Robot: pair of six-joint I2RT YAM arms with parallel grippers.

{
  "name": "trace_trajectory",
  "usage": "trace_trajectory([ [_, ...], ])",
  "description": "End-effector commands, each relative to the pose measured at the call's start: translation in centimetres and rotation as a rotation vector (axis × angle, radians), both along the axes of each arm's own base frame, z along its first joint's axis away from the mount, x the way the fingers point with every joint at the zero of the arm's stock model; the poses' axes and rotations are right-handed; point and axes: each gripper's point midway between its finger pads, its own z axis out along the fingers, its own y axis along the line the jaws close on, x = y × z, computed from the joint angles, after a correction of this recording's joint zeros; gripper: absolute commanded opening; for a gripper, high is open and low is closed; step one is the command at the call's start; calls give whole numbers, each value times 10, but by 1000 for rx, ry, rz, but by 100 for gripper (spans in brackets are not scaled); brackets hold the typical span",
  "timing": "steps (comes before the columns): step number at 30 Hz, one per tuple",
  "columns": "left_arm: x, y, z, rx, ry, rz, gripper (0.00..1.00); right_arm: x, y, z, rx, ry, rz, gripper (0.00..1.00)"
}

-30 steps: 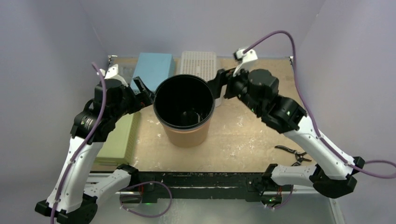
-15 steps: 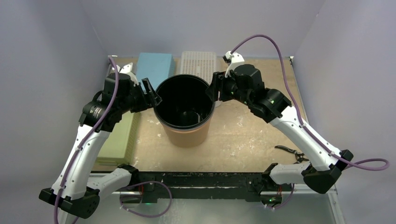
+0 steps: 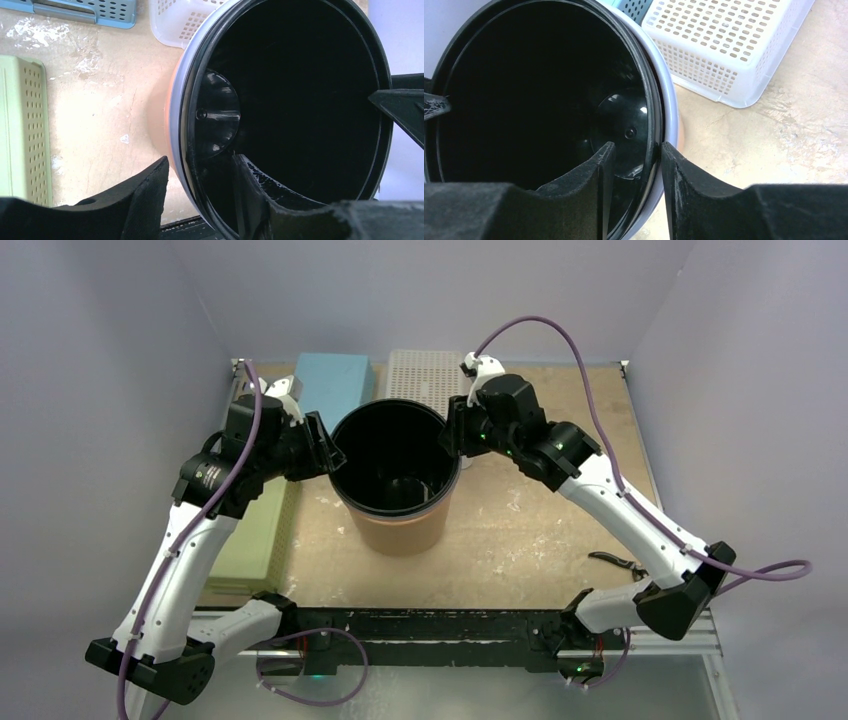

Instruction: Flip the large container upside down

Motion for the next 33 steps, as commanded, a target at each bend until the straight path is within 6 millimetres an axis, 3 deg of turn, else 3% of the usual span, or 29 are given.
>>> trace_trajectory([
  [1,1,-1,17,-7,-50,-23,46,1,4,13,-1,-31,30,38],
  [7,0,-3,22,-20,-65,-38,38,5,4,10,-20,-29,23,34],
  [12,0,-5,25,-29,-74,-49,36,8,5,11,-24,-37,21,15],
  [20,-3,1,31,-20,-92,-21,55,0,3,42,115,-82,-12,0],
  [27,-7,11,42,11,-111,5,61,-1,-6,71,236,-122,-93,0],
  [33,-14,-5,58,-49,-142,-86,61,-7,0,86,326,-124,-81,0],
])
